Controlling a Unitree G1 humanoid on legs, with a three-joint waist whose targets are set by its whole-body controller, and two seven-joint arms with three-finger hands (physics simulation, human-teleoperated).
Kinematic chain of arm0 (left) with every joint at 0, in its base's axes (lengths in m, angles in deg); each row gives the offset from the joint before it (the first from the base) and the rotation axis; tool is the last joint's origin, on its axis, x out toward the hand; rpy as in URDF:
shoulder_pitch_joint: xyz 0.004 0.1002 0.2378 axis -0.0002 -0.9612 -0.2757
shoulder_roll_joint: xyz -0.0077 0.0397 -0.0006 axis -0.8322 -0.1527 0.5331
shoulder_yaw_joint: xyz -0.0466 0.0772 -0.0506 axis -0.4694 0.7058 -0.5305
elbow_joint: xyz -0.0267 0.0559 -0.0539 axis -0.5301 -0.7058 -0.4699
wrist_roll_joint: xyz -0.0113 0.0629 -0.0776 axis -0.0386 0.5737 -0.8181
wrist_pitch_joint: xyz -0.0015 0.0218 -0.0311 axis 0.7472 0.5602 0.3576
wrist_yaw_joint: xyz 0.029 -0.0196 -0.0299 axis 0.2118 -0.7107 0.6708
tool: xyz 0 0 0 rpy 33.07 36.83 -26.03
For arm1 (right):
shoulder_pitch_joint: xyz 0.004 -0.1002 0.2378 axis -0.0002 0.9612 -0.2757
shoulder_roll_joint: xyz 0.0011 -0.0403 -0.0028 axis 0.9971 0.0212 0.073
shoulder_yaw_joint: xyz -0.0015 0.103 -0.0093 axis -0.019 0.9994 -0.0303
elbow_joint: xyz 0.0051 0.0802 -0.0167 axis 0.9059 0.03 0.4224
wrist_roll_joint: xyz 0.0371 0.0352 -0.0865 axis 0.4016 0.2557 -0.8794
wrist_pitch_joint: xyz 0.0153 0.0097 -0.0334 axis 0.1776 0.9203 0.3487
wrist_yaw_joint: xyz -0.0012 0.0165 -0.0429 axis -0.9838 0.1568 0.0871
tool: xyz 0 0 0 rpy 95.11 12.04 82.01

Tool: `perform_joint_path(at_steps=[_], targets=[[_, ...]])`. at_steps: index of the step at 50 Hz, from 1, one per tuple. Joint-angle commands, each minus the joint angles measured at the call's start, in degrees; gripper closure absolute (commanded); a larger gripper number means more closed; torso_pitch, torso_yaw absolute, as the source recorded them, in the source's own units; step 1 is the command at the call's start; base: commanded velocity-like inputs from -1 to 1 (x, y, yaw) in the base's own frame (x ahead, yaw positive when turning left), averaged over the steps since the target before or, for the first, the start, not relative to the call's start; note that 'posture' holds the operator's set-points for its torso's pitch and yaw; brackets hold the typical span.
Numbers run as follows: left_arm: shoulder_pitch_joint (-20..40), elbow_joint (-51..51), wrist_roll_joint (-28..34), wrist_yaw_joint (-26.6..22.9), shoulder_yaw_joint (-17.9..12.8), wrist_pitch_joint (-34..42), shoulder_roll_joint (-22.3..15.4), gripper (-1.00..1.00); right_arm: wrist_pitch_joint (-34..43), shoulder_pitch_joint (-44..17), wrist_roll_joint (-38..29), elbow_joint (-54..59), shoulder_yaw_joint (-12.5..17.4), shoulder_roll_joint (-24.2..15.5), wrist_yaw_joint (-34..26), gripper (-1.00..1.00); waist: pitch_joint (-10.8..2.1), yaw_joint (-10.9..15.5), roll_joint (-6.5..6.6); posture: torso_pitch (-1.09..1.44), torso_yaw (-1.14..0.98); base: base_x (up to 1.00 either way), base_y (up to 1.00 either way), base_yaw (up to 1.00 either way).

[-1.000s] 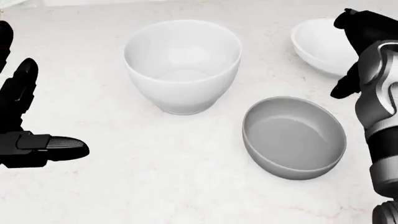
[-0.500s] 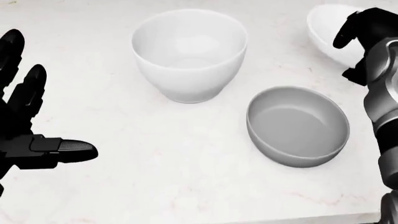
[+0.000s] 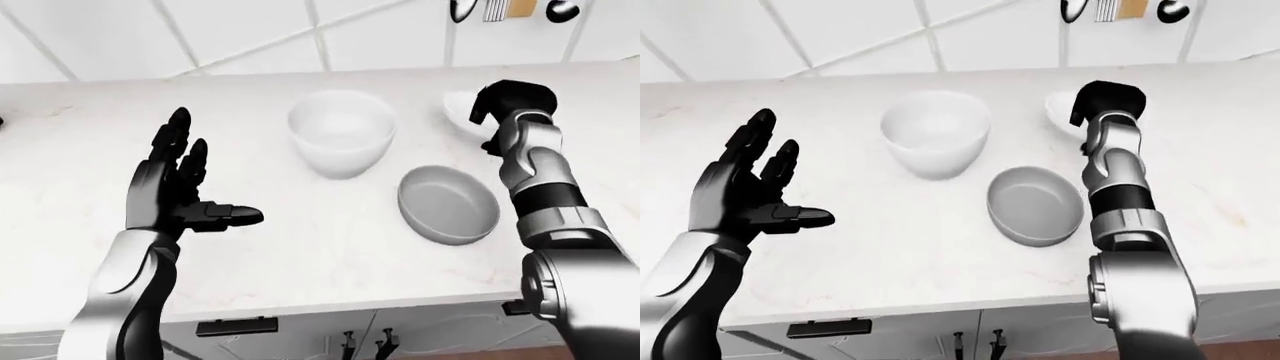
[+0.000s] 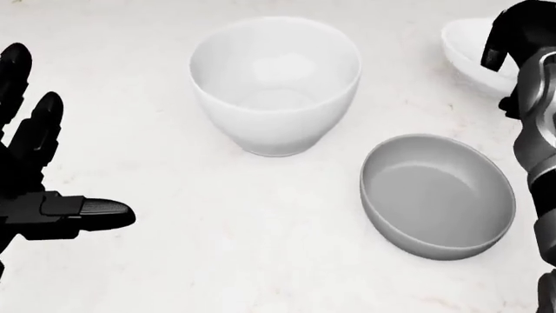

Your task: Stack the bowls from largest to smallest.

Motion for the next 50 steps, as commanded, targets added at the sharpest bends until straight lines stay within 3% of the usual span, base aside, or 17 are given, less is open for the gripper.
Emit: perform_joint_path(at_steps=[1,16,29,42,50], targets=[[1.4,2.3,-0.7,0.1,-0.5,-1.2,-0.6,-1.0,-0.4,-3.8,-1.5,-5.7,0.8,-1.9,-1.9,1.0,-1.85,0.0,-0.25,0.0,0.0,0.0,0.0,0.0],[2.1,4.6,-2.5,1.4,-1.2,1.3,-1.4,-1.0,-5.5,-5.2,-5.0,-22.2,3.2,-2.6,-14.3,1.0,-0.85,-0.1,-0.09,0.0,0.0,0.0,0.0,0.0],[4.1,5.6,-4.1,2.7,-2.0,3.8,-2.5,-1.0,-8.8,-8.2,-6.8,-35.3,2.2,4.3,-23.2,1.0,0.04,-0.4,0.18,0.0,0.0,0.0,0.0,0.0],[4.3,6.1,-5.4,3.4,-2.6,4.5,-3.0,-1.0,-12.1,-9.5,-1.1,-46.6,1.4,10.4,-33.1,0.99,0.33,-0.6,0.63,0.0,0.0,0.0,0.0,0.0],[4.3,6.7,-6.5,4.2,-2.8,5.1,-3.4,-1.0,-14.5,-9.0,1.8,-49.3,0.6,12.6,-35.7,0.98,0.38,-0.9,0.97,0.0,0.0,0.0,0.0,0.0]])
